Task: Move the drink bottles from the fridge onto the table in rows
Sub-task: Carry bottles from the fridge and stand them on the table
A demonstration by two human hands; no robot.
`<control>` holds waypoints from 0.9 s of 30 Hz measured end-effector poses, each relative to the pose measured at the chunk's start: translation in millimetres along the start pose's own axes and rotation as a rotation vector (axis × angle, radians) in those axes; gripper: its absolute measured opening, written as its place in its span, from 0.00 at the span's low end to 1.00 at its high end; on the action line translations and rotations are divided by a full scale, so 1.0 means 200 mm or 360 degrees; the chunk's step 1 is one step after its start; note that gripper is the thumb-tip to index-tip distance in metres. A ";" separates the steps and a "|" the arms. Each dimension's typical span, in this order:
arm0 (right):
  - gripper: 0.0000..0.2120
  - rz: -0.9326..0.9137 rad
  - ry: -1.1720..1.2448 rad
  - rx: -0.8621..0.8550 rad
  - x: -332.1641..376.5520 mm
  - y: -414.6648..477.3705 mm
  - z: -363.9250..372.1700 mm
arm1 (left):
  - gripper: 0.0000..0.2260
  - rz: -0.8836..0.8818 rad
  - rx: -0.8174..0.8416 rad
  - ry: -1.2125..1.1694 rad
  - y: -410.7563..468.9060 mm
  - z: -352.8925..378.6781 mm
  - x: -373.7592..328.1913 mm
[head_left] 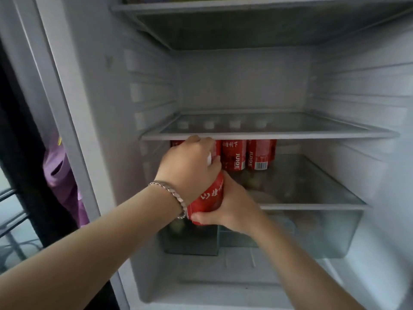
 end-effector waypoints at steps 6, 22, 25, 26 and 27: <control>0.37 0.0359 -0.0083 -0.0576 -0.38 0.34 -0.41 | 0.08 0.0044 -0.0028 -0.0141 0.02 0.04 -0.03; 0.39 0.0704 0.0133 -0.0937 -0.60 0.48 -0.45 | 0.09 0.0143 -0.0104 -0.0088 0.00 0.02 -0.04; 0.36 0.0725 0.0413 -0.0836 -0.54 0.33 -0.39 | 0.06 0.0137 -0.0006 -0.0003 0.01 0.02 -0.05; 0.37 0.0712 0.0468 -0.0821 -0.52 0.27 -0.38 | 0.05 0.0133 0.0048 0.0021 0.03 0.02 -0.05; 0.37 0.0679 0.0499 -0.0828 -0.49 0.21 -0.37 | 0.03 0.0115 0.0098 0.0035 0.04 0.03 -0.04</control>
Point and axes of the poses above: each hand's wrist, its own y-axis towards the middle knuckle, its own z-axis out of the palm, x = y × z, the point moved 6 cm from there along y, towards the middle knuckle, and after that the axes turned 11 degrees about -x, right-handed, at the moved point
